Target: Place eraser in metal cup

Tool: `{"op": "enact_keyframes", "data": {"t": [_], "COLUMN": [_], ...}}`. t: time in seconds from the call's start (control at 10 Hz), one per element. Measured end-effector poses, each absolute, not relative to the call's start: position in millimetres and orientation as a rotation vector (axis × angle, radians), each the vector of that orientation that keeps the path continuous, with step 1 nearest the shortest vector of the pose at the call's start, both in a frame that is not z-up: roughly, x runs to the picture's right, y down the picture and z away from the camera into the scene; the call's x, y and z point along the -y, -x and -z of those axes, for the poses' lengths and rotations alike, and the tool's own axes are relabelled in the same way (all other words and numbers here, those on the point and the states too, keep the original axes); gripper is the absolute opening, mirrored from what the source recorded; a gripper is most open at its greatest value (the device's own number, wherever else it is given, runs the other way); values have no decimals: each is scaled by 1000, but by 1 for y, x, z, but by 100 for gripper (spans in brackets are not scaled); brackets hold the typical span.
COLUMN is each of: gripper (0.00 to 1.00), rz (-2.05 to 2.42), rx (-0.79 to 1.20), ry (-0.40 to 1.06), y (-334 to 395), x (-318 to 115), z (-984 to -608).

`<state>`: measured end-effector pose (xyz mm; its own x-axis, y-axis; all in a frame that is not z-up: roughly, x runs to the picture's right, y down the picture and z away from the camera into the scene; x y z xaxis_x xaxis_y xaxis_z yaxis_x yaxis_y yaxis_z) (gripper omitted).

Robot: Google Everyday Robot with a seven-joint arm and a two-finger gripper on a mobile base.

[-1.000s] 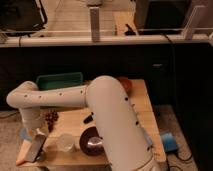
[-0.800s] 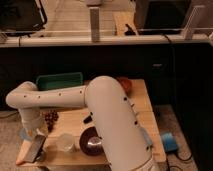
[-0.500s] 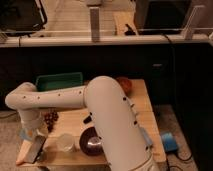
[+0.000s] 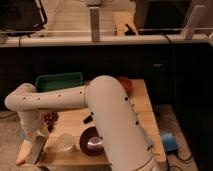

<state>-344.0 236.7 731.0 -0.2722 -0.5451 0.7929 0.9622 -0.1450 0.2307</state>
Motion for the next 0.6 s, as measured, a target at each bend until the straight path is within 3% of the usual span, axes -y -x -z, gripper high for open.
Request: {"op": "enact_keyframes", "data": {"t": [0.6], "gripper": [80], "rz": [1671], "rx": [886], "ry": [671], "y": [345], "x": [-237], "z": [-732]}}
